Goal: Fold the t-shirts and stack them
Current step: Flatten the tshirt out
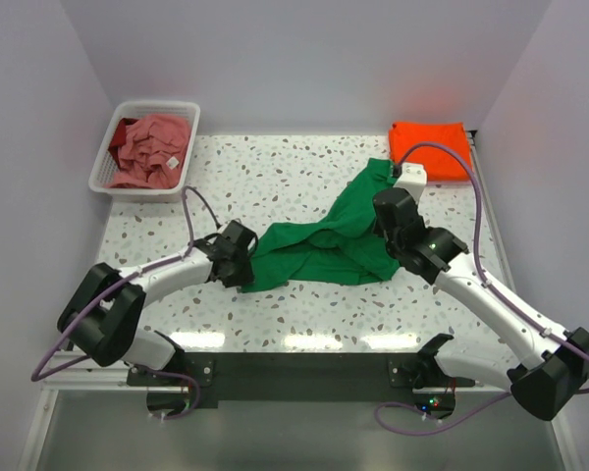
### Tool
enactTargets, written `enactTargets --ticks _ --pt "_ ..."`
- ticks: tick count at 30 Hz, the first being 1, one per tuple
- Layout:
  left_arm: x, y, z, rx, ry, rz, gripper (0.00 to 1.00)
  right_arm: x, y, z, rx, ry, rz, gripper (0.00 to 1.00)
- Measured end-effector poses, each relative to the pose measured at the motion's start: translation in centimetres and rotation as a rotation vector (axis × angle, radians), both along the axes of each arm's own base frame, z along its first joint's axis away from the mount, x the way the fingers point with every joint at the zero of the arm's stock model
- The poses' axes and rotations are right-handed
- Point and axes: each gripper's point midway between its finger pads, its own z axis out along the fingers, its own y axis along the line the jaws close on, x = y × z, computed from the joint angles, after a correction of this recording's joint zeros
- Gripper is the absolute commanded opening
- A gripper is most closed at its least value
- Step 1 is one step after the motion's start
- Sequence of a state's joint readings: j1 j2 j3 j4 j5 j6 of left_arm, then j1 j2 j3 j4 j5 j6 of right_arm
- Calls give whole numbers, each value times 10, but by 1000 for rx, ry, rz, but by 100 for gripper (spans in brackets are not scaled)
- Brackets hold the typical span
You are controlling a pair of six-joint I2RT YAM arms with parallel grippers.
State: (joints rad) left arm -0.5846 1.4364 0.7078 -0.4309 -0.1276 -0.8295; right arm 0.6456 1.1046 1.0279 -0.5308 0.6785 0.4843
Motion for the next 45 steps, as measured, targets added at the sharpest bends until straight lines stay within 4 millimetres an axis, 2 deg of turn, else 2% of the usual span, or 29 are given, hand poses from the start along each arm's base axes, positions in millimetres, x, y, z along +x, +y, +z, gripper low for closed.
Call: enactTargets --ticks 1,2,6,15,18,21,26,31,34,38,41,45 --pt "0 0 0 9 1 2 29 0 0 1 1 -1 0 0" --pt "-1 2 -1 18 5 7 20 0 -1 1 1 -3 -1 0" --pt "-3 6 -3 47 16 34 0 0 -3 2 -3 -4 -5 0" --pt "-1 11 -2 99 23 59 0 2 -8 0 -11 -5 -15 0" --pt "-1 27 1 182 17 82 0 4 -9 2 -16 -12 -16 0" --pt "6 44 15 280 -9 125 0 6 -13 4 -30 -19 -26 0" --pt "39 59 68 381 -146 226 0 8 -23 9 -63 -32 -51 0" --pt "73 71 143 416 -321 356 0 9 -31 39 -66 -97 -66 0" --pt "89 77 196 416 -436 432 0 11 -33 71 -54 -164 -65 0" --pt "102 85 272 377 -601 524 0 13 -36 128 -27 -283 -67 0" --pt "101 94 321 345 -705 552 0 8 -40 169 -11 -366 -58 0" --pt "88 110 381 305 -842 546 0 0 -44 221 14 -465 -33 0"
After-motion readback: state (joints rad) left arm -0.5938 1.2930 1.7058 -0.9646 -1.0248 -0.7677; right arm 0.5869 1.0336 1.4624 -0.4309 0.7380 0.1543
